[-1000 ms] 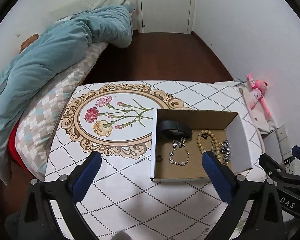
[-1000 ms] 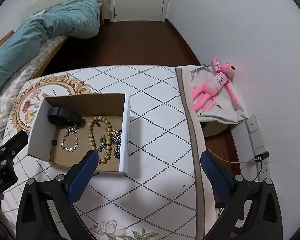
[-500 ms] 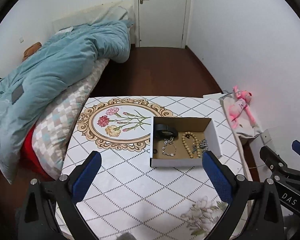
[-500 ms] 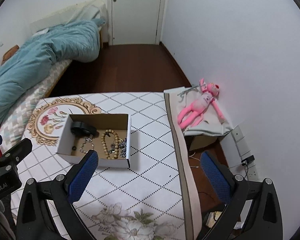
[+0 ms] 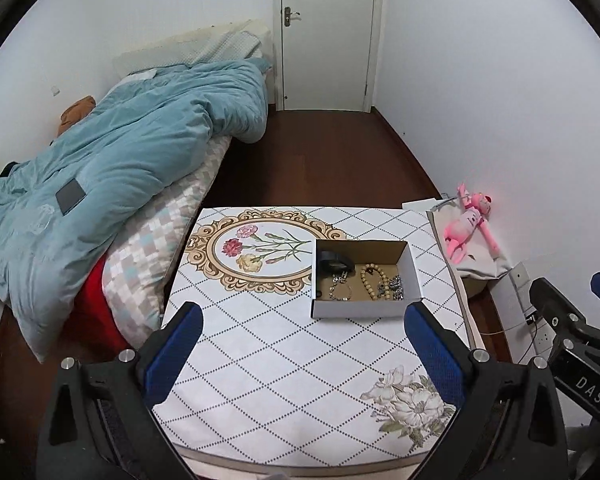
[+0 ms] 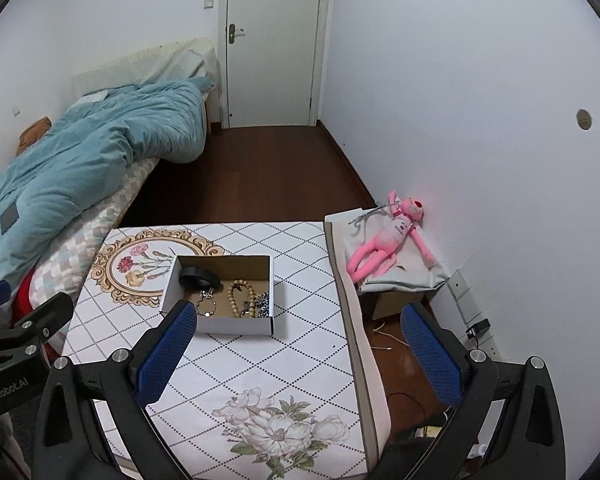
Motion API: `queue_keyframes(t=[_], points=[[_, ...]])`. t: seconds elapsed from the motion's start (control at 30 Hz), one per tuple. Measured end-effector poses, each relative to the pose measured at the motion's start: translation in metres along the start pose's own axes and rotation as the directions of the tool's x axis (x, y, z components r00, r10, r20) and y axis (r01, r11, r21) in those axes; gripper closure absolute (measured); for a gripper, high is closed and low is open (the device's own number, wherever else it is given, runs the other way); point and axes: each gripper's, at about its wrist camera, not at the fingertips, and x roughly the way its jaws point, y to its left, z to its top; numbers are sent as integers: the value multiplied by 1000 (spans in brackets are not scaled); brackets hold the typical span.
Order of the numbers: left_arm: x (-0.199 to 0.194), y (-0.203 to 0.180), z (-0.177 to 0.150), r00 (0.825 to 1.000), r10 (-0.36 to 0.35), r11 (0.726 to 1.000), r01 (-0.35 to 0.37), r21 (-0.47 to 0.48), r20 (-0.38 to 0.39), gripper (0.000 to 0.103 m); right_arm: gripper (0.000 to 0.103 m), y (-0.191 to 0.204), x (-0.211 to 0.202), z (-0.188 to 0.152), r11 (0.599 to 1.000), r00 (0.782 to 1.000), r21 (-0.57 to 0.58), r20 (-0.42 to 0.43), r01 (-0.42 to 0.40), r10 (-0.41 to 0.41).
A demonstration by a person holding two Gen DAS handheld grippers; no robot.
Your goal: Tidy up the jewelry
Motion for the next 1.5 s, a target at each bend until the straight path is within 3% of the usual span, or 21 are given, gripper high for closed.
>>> queue_keyframes(t=[0.53,1.0,1.5], points=[[-16,-1,11,998,-51,999,51,-7,-33,0,0,-3,-32,12,1000,1000,12,-9,-22,22],[20,5,35,996,-15,1000,14,-17,-93,0,0,5,10,42,1000,996,4,-84,-12,12],[52,1,43,987,-1,1000,2,6,-163,0,0,7,57,47,1000,984,-20,-180,5,-9]])
